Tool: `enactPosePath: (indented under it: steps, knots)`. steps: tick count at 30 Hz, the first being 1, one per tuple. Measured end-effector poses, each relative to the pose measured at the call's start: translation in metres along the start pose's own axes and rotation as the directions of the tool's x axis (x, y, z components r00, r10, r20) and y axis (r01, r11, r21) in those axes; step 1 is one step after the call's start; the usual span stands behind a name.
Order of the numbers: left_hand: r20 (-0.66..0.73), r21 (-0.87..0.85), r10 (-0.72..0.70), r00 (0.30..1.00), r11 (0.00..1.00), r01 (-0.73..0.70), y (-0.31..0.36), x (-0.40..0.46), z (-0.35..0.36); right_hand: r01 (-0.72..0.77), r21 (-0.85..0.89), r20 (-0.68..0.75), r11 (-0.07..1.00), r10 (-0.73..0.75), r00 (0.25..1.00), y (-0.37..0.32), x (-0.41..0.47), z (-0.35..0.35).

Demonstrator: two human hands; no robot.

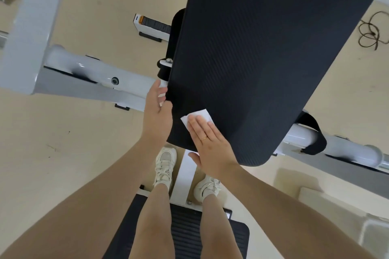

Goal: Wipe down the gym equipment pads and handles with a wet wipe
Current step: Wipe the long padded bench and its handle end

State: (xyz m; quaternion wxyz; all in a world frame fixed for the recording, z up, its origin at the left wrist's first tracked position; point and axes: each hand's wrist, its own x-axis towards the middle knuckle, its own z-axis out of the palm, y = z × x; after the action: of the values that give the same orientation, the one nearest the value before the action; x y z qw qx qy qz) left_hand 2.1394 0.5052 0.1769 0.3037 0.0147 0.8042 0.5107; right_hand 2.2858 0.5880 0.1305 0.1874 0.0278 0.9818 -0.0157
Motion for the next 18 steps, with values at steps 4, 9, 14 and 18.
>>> enactPosePath:
  steps: [4, 9, 14, 18]
  knots:
    - [0.037, -0.206, -0.124, 0.992, 0.970, 0.129, 0.004, 0.007, -0.013, 0.046, -0.038, -0.056, 0.998, -0.048, 0.997, 0.007, 0.020, -0.013]
    - [0.124, -0.302, -0.181, 0.976, 0.930, 0.211, 0.006, 0.014, -0.028, -0.122, 0.058, -0.217, 0.991, 0.131, 0.967, 0.031, 0.076, -0.063]
    - [0.220, -0.272, -0.234, 0.947, 0.917, 0.291, -0.009, 0.025, -0.036, -0.243, 0.115, -0.301, 0.963, 0.266, 0.916, 0.022, 0.099, -0.070]
    - [0.273, -0.279, -0.255, 0.928, 0.902, 0.330, -0.031, 0.026, -0.037, -0.180, 0.148, -0.283, 0.973, 0.216, 0.935, -0.023, 0.083, -0.035]
